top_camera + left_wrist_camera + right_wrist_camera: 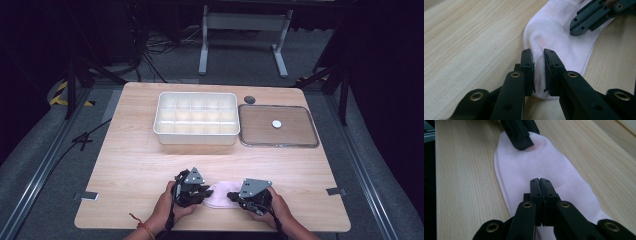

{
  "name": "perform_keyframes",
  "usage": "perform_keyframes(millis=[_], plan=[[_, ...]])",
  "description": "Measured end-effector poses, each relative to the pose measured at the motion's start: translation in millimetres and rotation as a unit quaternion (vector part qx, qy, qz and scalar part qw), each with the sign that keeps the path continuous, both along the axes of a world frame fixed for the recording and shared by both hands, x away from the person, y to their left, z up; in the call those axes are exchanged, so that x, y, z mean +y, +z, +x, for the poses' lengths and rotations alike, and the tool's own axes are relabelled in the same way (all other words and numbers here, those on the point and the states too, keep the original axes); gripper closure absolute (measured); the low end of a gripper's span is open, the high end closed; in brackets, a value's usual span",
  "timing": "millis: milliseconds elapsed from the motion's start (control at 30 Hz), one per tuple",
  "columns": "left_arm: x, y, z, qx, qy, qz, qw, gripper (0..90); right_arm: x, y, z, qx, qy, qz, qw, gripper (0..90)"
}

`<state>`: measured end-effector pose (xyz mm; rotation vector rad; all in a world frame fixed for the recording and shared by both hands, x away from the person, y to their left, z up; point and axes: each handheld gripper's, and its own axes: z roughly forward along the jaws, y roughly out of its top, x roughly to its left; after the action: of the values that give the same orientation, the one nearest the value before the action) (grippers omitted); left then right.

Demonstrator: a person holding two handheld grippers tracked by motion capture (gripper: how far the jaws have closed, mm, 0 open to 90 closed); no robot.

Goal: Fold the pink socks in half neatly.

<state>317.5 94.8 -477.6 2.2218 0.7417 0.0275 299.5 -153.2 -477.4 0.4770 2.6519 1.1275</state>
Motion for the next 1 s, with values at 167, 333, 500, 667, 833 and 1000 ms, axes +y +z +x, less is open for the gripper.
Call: perform_keyframes(millis=[167, 333, 500, 667, 833, 1000], plan=[[4.6, 0.5, 2.5, 0.012, 0.005, -0.009, 0.9999, 80.4, 2.1, -0.5, 0.4, -0.002, -0.002, 0.001, 1.0, 89.6], [10.3, 5.9, 3.7, 0.015, 0.012, -0.036, 0.9992, 80.4, 3.3, -0.7, 1.9, 0.003, -0.004, 0.007, 1.0, 89.5], [10.0, 9.6, 2.1, 0.007, 0.006, -0.043, 0.999, 80.8, 3.1, -1.0, 4.1, 0.009, -0.005, 0.011, 0.9999, 89.6], [9.0, 12.3, 1.6, 0.006, 0.001, -0.061, 0.9981, 80.9, 4.1, -0.5, 5.7, 0.013, -0.002, 0.01, 0.9999, 89.6], [10.1, 15.3, 1.4, 0.001, 0.003, -0.072, 0.9974, 80.9, 11.7, 0.2, 10.0, 0.015, 0.001, 0.006, 0.9999, 89.6], [12.4, 18.3, 1.5, -0.005, 0.004, -0.079, 0.9968, 80.7, 19.2, 1.1, 12.8, 0.011, 0.005, 0.0, 0.9999, 89.6]])
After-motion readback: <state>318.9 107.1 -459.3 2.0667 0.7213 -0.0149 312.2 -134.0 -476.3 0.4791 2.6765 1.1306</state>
